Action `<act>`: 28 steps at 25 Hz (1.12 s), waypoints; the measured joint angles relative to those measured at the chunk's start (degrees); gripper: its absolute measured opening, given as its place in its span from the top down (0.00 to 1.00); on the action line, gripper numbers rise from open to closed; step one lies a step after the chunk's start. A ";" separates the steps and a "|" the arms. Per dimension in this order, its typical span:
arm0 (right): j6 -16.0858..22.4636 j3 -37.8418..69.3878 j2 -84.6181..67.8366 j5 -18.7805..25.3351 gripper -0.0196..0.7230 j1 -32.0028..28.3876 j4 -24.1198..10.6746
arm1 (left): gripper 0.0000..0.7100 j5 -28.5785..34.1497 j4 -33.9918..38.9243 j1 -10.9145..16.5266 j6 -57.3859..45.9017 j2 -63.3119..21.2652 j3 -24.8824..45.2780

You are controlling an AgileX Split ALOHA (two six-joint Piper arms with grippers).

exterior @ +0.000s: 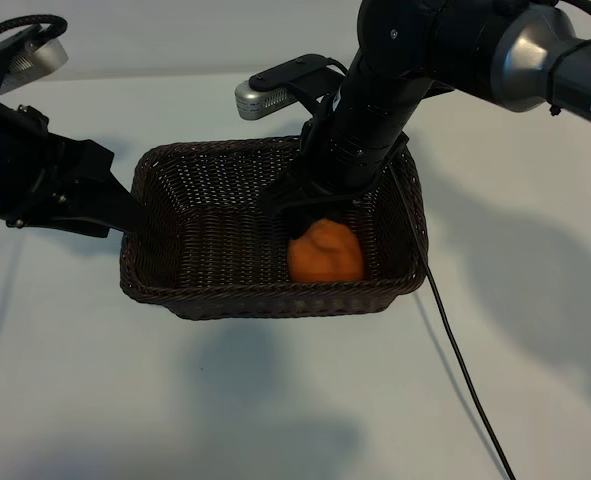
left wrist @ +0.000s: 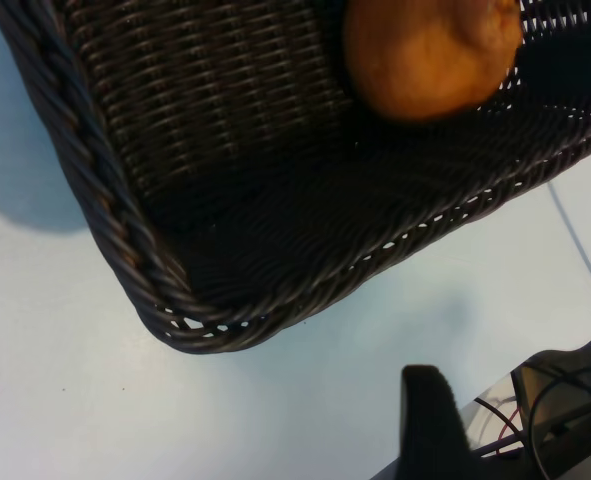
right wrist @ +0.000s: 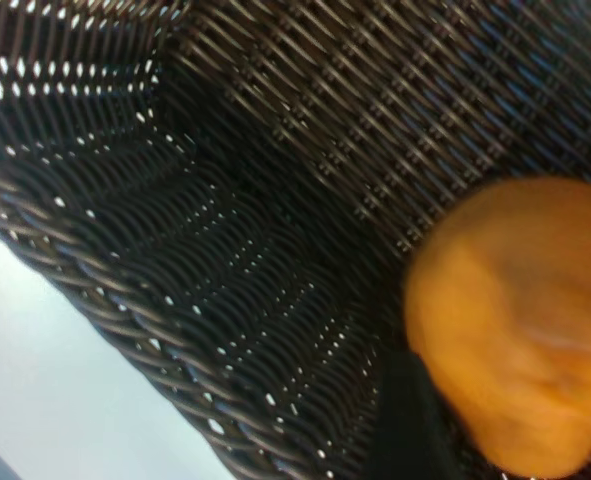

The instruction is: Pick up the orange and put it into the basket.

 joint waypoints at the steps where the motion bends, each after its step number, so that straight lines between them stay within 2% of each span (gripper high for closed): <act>1: 0.00 0.00 0.00 0.13 0.32 0.00 0.00 | 0.36 0.00 0.00 0.00 0.00 0.00 0.00; 12: -0.17 0.00 -5.42 5.27 0.32 0.00 -1.45 | 0.36 0.00 0.00 0.00 -0.05 0.00 0.00; 20: -0.17 0.00 -10.16 11.21 0.32 0.00 -3.46 | 0.36 0.00 0.00 0.00 -0.05 0.00 0.00; 28: -0.22 0.00 -13.45 11.61 0.31 0.00 -4.51 | 0.36 0.00 0.00 0.00 -0.05 0.00 0.00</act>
